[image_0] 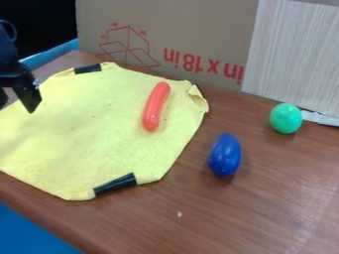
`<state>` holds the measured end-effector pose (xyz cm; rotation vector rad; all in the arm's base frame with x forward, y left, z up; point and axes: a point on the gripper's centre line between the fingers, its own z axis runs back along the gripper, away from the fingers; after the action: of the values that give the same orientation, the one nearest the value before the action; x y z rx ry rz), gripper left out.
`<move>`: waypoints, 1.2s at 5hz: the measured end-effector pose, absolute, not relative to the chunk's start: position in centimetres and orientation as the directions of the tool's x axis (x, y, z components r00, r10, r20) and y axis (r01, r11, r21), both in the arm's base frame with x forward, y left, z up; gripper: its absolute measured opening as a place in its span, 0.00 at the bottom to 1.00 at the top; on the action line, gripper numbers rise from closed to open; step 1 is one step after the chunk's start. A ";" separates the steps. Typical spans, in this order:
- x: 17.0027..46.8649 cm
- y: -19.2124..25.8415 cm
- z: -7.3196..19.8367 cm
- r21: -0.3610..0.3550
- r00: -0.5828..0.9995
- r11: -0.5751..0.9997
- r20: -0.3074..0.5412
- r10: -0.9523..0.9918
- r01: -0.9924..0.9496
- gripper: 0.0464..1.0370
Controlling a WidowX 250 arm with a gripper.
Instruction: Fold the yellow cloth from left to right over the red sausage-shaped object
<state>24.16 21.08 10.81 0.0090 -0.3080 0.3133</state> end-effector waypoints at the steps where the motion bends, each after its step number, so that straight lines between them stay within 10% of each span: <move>1: 23.4 21.5 10.2 -0.045 0.894 0.942 0.302 0.331 -0.334 0.96; 6: 20.3 23.9 9.1 -0.094 0.790 0.851 0.331 0.516 -0.516 0.96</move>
<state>20.26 23.93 9.14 0.0011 -0.3557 0.5553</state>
